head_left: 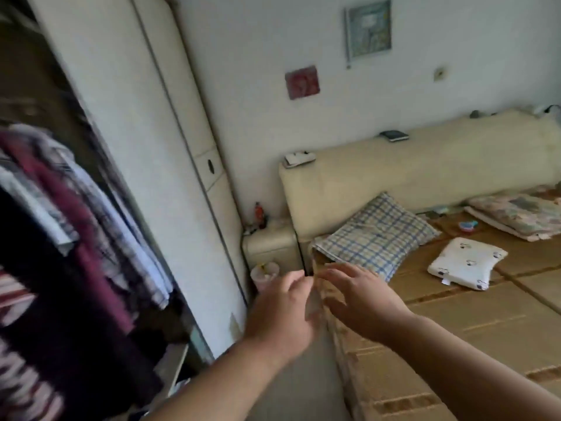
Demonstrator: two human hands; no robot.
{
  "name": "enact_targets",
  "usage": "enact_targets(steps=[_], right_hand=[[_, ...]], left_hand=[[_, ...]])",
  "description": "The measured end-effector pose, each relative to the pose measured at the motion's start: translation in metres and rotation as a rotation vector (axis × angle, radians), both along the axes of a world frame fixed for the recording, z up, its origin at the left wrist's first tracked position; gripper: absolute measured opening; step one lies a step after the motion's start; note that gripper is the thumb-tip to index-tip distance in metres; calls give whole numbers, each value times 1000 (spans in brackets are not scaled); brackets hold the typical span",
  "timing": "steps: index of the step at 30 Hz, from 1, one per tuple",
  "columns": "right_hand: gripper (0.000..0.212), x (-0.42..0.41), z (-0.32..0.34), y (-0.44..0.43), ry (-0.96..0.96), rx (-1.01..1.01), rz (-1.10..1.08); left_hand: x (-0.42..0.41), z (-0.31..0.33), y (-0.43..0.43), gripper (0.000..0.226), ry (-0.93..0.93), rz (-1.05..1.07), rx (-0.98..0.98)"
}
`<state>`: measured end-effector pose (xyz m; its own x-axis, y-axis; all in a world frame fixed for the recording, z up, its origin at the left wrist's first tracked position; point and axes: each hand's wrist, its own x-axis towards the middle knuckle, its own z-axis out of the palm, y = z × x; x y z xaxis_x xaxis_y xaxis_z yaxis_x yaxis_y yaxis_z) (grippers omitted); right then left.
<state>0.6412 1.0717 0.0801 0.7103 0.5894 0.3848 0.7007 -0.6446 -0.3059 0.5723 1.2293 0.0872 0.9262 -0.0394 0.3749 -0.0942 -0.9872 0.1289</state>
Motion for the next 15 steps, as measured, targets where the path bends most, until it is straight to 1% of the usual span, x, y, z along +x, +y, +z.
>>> enact_targets(steps=[6, 10, 13, 15], right_hand=[[51, -39, 67, 144, -126, 68, 247], [50, -73, 101, 227, -190, 148, 414], [49, -97, 127, 274, -185, 235, 550], [49, -110, 146, 303, -186, 285, 637]], left_hand=[[-80, 70, 120, 53, -136, 248, 21], [-137, 104, 183, 56, -255, 400, 58], [-171, 129, 217, 58, -317, 482, 76], [-191, 149, 234, 56, -379, 541, 93]])
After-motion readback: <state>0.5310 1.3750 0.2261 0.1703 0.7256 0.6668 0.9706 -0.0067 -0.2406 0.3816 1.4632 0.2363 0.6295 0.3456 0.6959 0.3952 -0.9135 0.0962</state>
